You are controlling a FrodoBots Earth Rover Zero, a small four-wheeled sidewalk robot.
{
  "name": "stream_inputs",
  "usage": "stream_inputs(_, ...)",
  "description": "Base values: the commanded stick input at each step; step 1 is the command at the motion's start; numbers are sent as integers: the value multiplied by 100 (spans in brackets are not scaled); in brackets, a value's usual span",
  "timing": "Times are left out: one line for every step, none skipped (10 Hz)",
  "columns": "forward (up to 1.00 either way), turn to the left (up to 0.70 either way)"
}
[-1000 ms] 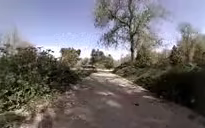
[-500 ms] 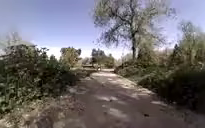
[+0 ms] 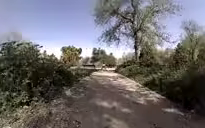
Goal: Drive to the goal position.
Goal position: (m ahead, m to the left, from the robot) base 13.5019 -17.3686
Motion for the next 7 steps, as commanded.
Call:
stream_inputs(70, 0)
stream_inputs(70, 0)
stream_inputs(70, 0)
stream_inputs(70, 0)
stream_inputs(70, 0)
stream_inputs(70, 0)
stream_inputs(70, 0)
